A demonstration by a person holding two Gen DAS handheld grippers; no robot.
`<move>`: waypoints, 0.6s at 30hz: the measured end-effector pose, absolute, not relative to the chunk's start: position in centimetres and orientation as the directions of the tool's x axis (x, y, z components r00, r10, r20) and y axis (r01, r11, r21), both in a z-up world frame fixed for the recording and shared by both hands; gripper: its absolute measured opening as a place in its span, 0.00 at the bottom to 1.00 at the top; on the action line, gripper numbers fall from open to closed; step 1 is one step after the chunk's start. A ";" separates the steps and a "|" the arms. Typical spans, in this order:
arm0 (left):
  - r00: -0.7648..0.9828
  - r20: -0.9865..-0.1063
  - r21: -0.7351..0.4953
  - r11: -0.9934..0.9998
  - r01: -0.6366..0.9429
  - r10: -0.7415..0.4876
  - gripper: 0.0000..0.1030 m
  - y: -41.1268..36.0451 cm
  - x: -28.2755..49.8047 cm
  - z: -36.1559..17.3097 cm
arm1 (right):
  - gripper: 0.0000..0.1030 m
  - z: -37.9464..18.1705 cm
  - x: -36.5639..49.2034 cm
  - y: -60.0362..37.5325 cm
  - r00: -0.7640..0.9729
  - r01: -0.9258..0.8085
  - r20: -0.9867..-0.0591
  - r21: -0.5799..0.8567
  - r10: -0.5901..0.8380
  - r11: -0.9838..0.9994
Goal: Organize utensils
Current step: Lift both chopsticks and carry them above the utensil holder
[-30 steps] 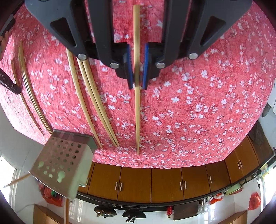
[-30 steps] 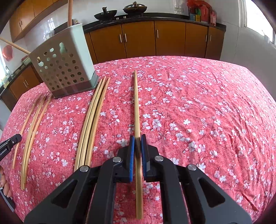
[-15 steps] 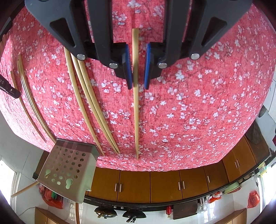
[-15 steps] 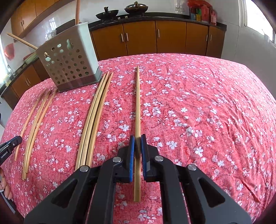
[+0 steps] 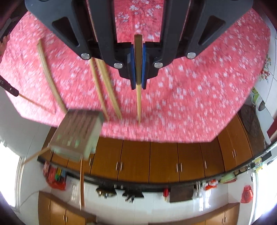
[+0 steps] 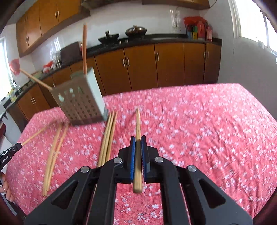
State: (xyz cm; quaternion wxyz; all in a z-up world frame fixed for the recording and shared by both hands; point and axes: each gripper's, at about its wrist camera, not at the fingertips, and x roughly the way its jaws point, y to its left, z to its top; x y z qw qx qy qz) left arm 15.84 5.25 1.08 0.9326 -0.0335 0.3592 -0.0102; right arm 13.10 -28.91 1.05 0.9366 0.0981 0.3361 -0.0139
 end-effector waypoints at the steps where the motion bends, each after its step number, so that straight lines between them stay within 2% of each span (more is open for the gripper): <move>1: 0.752 -0.658 -0.078 0.997 -0.005 -0.047 0.07 5.3 15.8 1.7 | 0.07 1.7 13.1 -29.2 0.786 0.091 -0.617 0.180 0.041 0.979; 7: 0.817 -0.574 -0.131 0.991 -0.020 -0.059 0.07 5.5 15.8 6.1 | 0.07 5.1 12.6 -29.7 0.844 0.081 -0.534 0.206 0.042 0.975; 18: 0.852 -0.521 -0.119 0.993 -0.014 -0.050 0.07 5.8 16.3 9.1 | 0.07 7.1 13.1 -29.5 0.874 0.074 -0.484 0.211 0.038 0.975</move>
